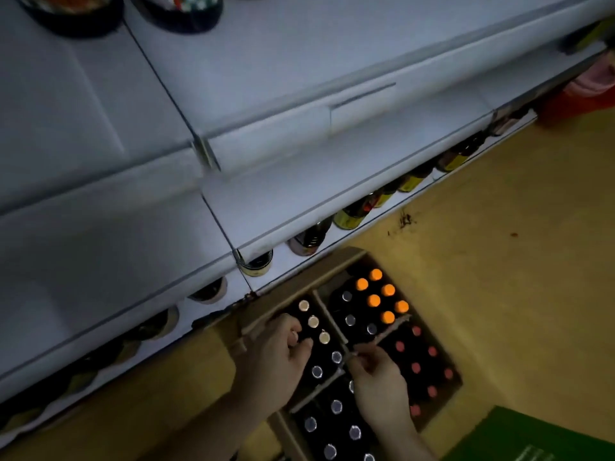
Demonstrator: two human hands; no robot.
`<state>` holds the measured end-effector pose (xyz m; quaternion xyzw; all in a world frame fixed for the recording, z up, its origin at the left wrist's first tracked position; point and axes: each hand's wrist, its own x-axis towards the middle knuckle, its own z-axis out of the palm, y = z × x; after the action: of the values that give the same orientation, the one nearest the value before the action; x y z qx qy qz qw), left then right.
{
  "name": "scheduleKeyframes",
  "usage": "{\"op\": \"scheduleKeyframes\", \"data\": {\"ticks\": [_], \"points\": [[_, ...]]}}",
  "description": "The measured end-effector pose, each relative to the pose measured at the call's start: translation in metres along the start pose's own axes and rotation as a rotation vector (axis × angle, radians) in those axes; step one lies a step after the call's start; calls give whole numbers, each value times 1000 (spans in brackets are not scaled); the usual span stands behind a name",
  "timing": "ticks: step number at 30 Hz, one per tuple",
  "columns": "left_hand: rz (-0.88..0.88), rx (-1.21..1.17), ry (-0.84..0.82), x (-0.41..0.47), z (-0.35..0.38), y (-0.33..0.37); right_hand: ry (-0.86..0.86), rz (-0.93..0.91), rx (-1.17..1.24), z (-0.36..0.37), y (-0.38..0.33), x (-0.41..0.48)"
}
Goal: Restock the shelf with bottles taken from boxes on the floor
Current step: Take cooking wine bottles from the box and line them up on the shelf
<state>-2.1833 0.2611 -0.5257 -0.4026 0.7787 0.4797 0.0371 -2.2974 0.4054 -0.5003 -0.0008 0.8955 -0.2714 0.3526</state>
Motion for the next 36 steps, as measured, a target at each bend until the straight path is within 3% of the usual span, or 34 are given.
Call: {"op": "scheduleKeyframes", "data": {"ticks": [9, 16, 26, 36], "points": [[-51, 95, -17, 66, 108, -110, -57, -13, -196, 91, 79, 113], [-19, 295, -3, 109, 162, -171, -25, -131, -553, 143, 114, 170], [85, 407, -53, 132, 183, -195, 3, -253, -877, 170, 120, 204], [159, 434, -68, 137, 184, -196, 53, -346, -844, 165, 124, 209]]}}
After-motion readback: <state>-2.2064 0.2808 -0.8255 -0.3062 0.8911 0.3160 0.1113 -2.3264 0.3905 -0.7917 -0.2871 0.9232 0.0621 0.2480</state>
